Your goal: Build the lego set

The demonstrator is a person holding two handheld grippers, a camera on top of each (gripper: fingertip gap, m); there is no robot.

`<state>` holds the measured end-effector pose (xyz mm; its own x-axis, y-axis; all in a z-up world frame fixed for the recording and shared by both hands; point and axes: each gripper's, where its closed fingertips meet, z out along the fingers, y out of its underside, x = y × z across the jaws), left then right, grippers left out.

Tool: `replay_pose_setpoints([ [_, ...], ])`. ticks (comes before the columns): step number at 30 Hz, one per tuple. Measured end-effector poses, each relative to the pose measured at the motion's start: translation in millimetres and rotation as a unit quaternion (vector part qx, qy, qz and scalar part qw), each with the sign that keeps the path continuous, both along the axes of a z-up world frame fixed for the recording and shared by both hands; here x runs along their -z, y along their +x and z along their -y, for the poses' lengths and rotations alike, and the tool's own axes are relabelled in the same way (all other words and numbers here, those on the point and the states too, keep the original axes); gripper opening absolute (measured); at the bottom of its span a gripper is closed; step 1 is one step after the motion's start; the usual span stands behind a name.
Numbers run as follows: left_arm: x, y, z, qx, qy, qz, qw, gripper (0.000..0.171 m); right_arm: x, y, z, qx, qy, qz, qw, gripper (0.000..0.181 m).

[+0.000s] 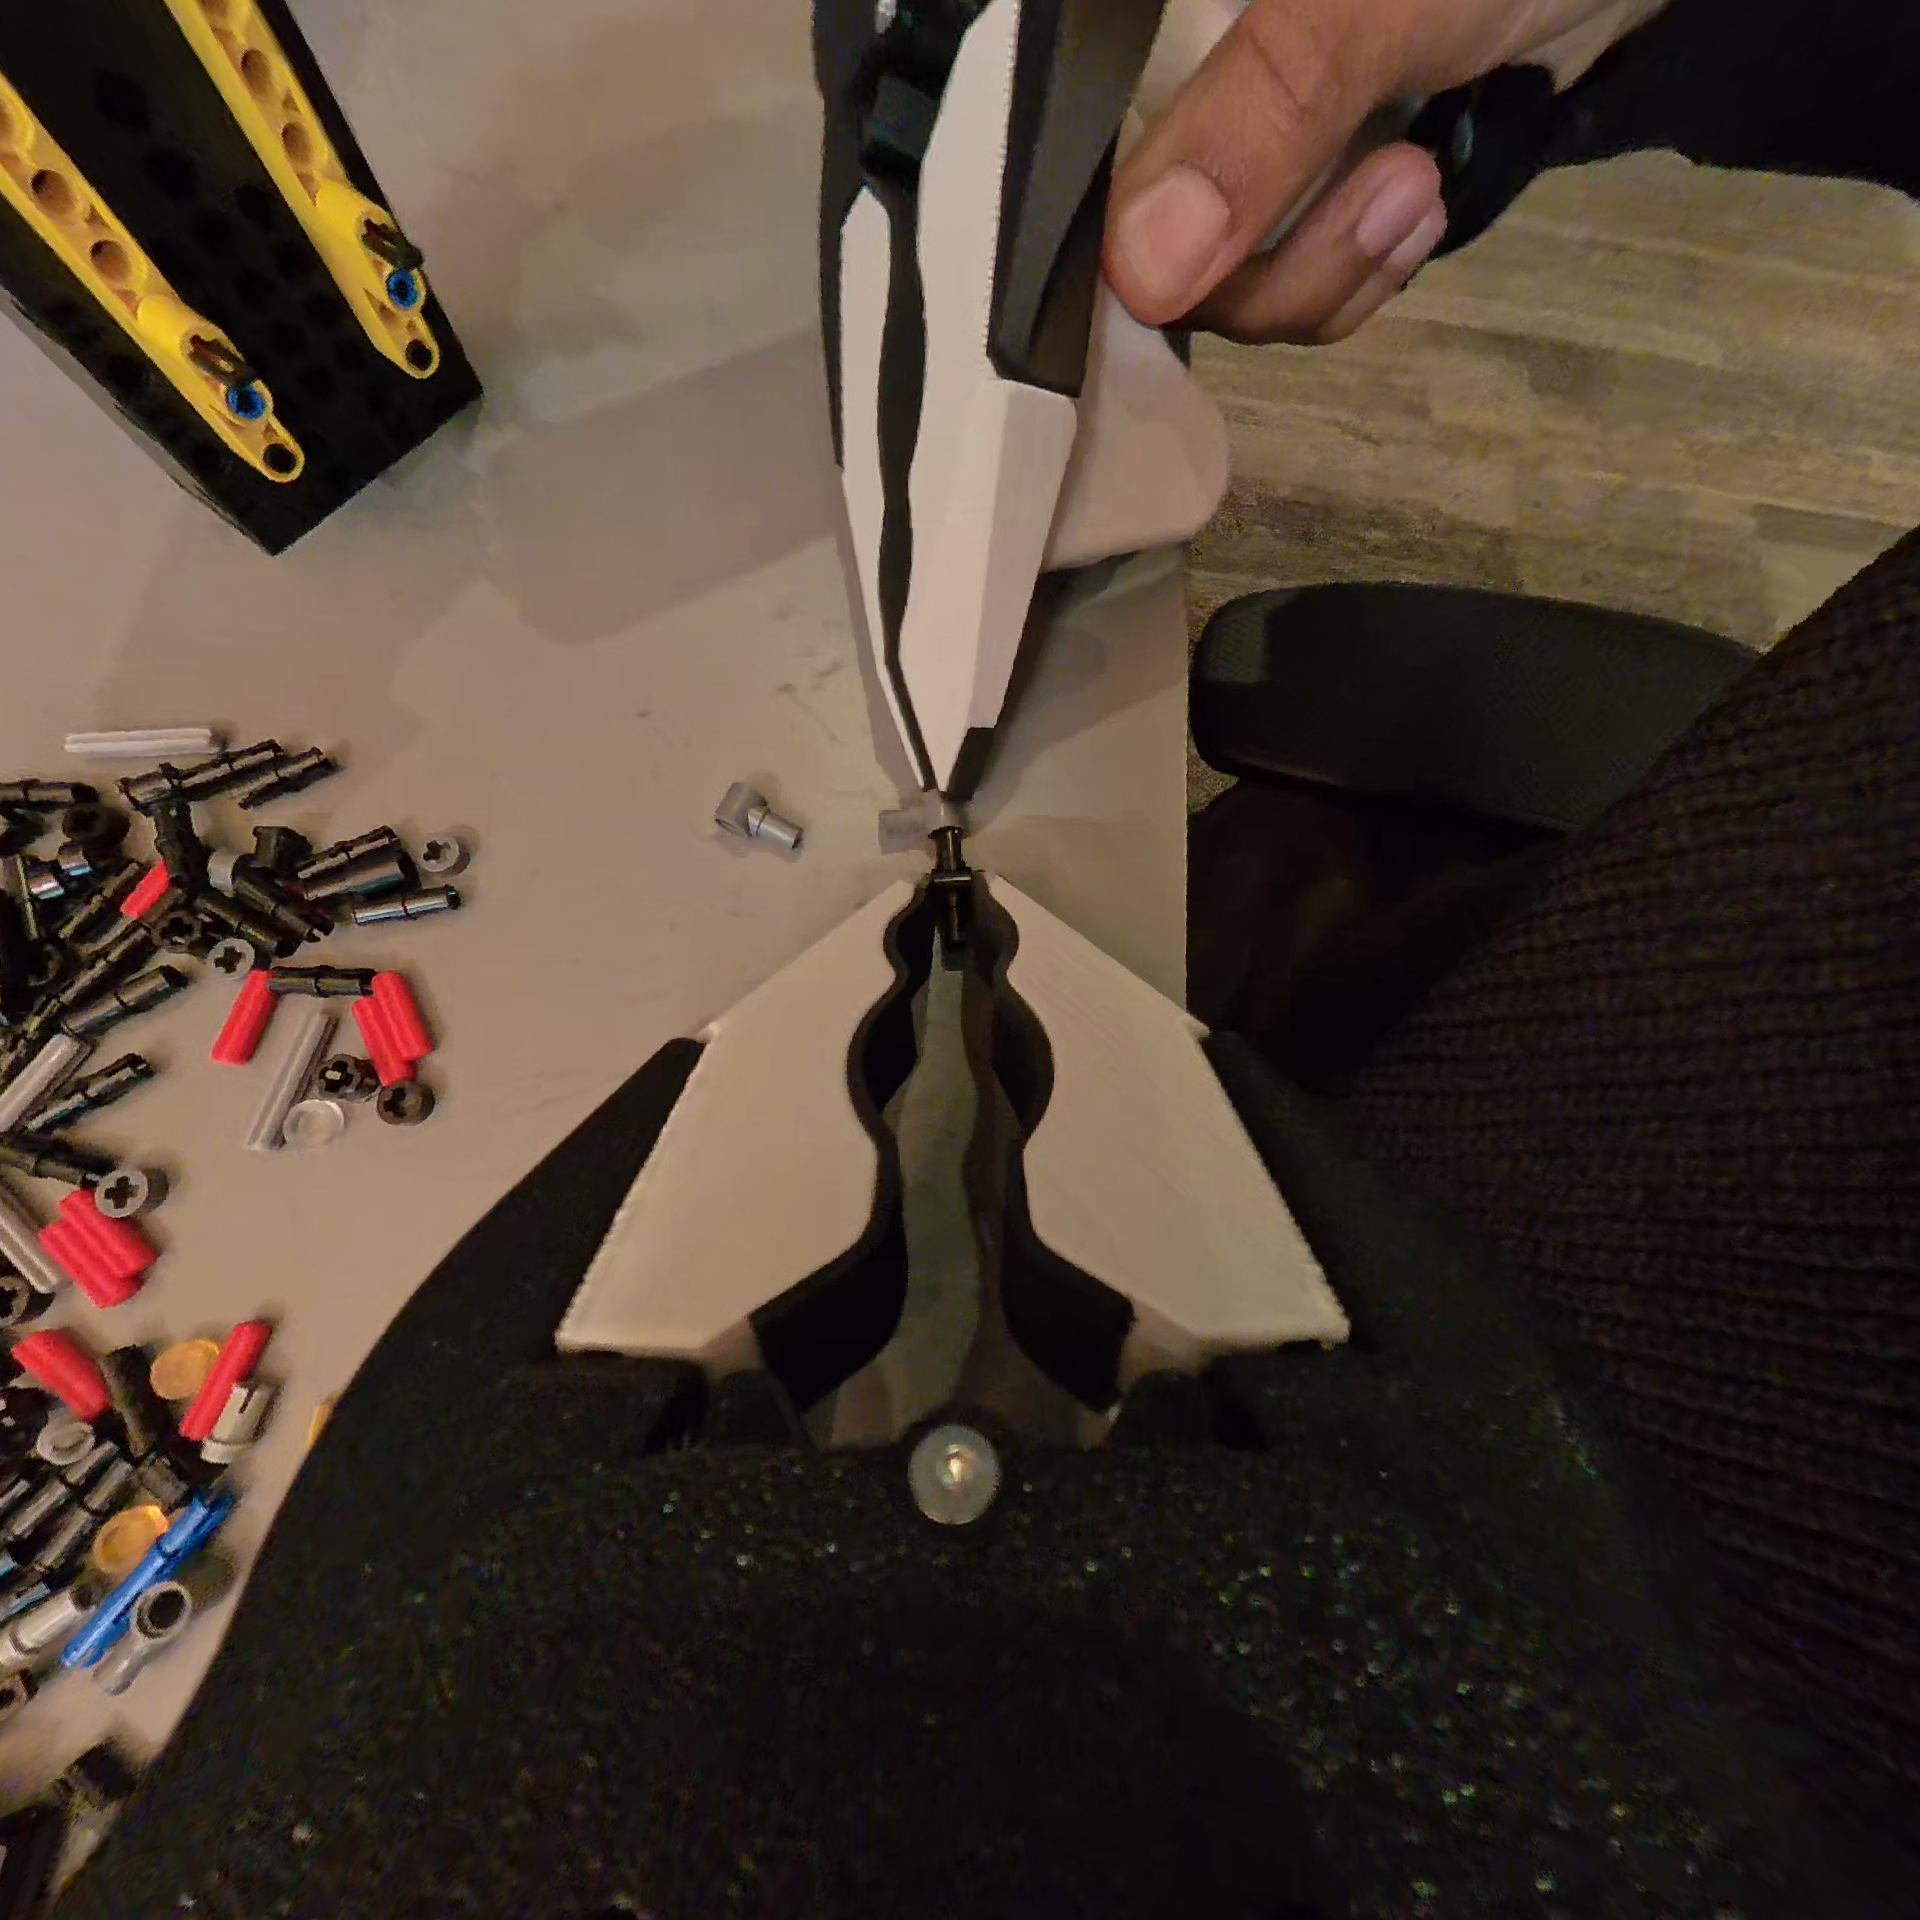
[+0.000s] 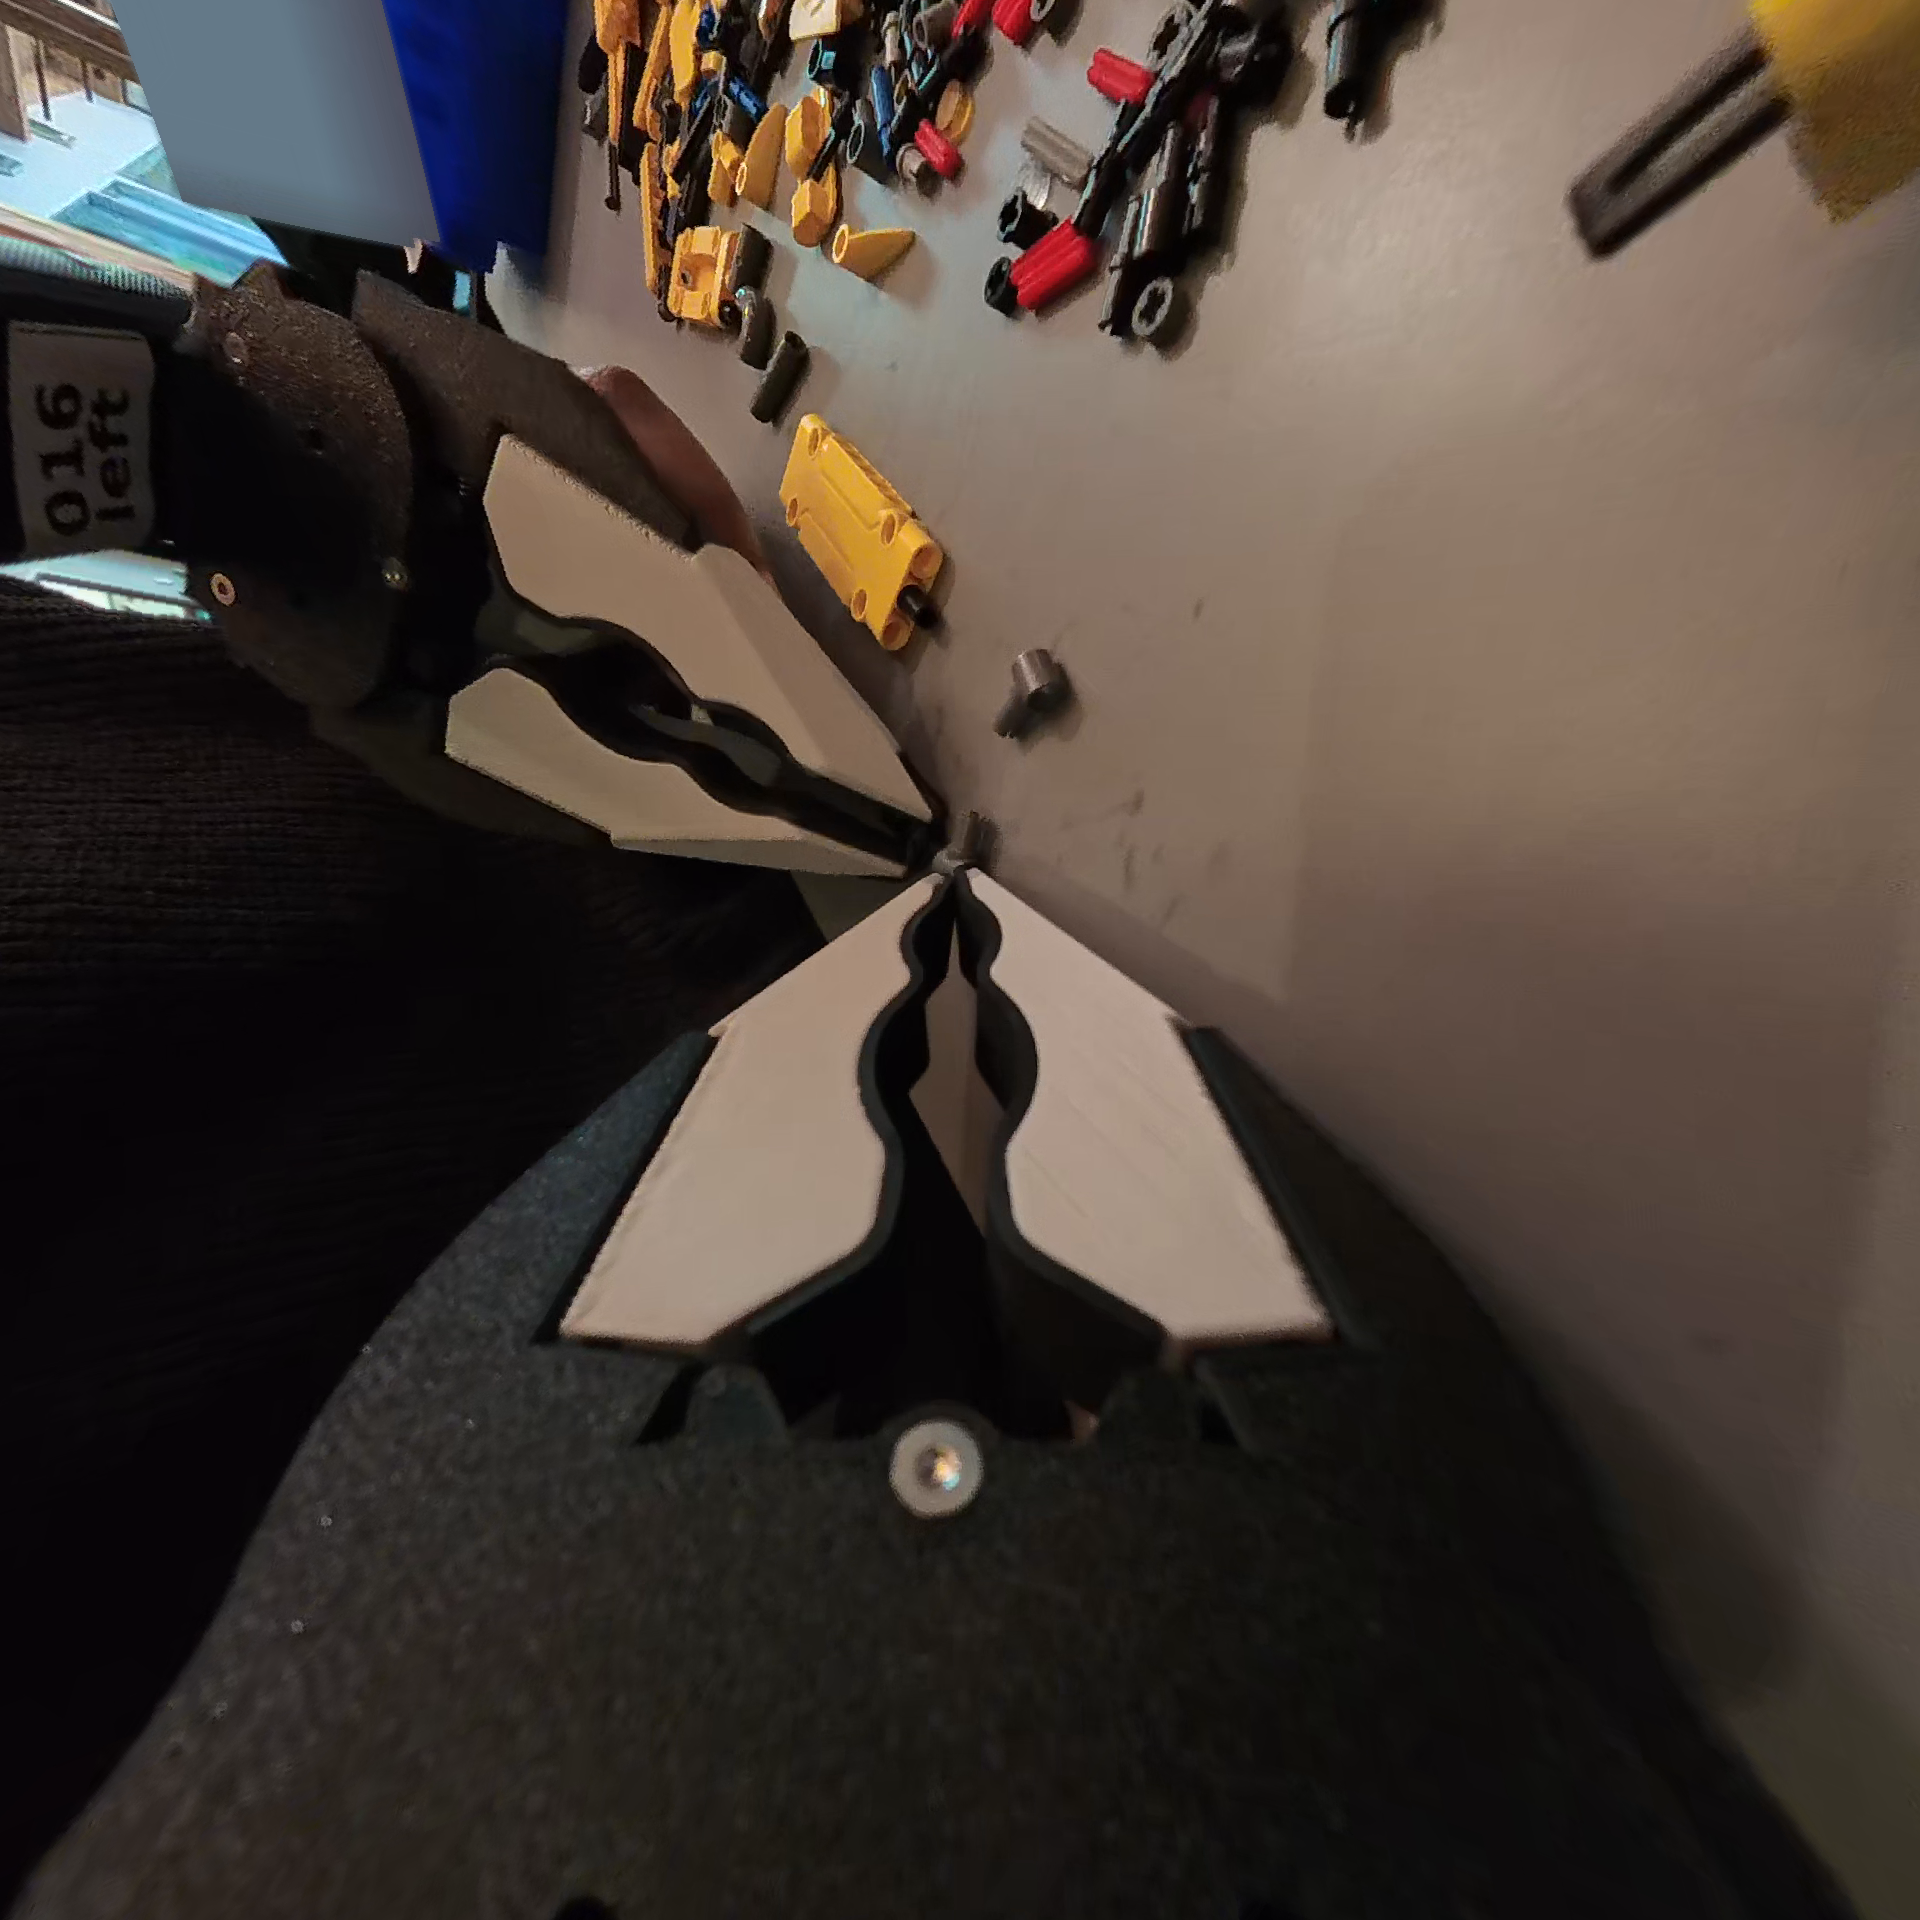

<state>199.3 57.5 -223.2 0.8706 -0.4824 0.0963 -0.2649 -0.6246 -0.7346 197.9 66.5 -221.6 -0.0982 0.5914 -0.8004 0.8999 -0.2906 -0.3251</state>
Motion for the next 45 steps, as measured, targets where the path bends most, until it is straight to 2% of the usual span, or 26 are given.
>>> replay_pose_setpoints([
  [3,0.2,5.5,2.3,0.025,-0.01,0.017,0.999,0.006,-0.9,-5.0,4.1,-0.002,-0.015,-0.001,1.0,0.0],
  [5,-0.1,4.8,1.1,0.021,0.003,-0.007,1.0,0.003,0.9,-0.4,8.9,-0.027,0.001,0.009,1.0,0.0],
  [8,0.5,4.5,1.1,0.006,0.019,-0.039,0.999,0.005,0.6,-0.8,8.2,-0.016,-0.003,0.009,1.0,0.0],
  [12,-0.4,3.9,1.2,-0.002,-0.003,0.006,1.0,0.005,-1.7,-0.3,6.8,0.006,-0.007,-0.006,1.0,0.0],
  [17,-0.5,3.3,3.2,-0.005,-0.003,0.005,1.0,0.005,-6.3,3.5,8.7,0.019,-0.021,-0.023,0.999,0.0],
  [21,-0.6,2.1,7.2,-0.004,-0.003,0.004,1.0,0.005,-10.5,5.9,1.1,0.018,0.034,-0.061,0.997,0.0],
  [23,-0.7,1.2,10.4,-0.001,-0.004,0.007,1.0,0.005,-20.4,4.0,-1.7,-0.002,0.088,-0.128,0.988,0.0],
  [26,-0.9,-0.2,15.4,0.006,-0.011,0.019,1.0,0.005,-29.9,1.6,-4.2,-0.051,0.216,-0.253,0.942,0.015],
  [28,-0.9,-1.1,17.6,0.009,-0.016,0.028,0.999,0.006,-28.3,-0.4,-5.1,-0.073,0.291,-0.292,0.908,0.016],
  [30,-1.0,-1.8,19.0,0.014,-0.018,0.03,0.999,0.006,-24.1,-3.7,-4.5,-0.091,0.333,-0.305,0.887,0.017],
  [33,-0.9,-1.8,20.0,0.021,-0.016,0.026,0.999,0.006,-12.0,-3.6,-2.2,-0.133,0.346,-0.299,0.879,0.023],
  [37,-0.8,-1.6,20.5,0.03,-0.017,0.026,0.999,0.006,-11.0,0.7,5.9,-0.194,0.294,-0.306,0.884,0.024],
  [40,-0.3,-1.6,21.2,0.047,-0.014,0.019,0.999,0.006,-13.8,-2.4,3.5,-0.218,0.268,-0.314,0.884,0.024],
  [45,0.0,-1.3,21.5,0.057,-0.006,0.006,0.998,0.006,0.8,-1.7,6.0,-0.256,0.271,-0.293,0.881,0.024],
])
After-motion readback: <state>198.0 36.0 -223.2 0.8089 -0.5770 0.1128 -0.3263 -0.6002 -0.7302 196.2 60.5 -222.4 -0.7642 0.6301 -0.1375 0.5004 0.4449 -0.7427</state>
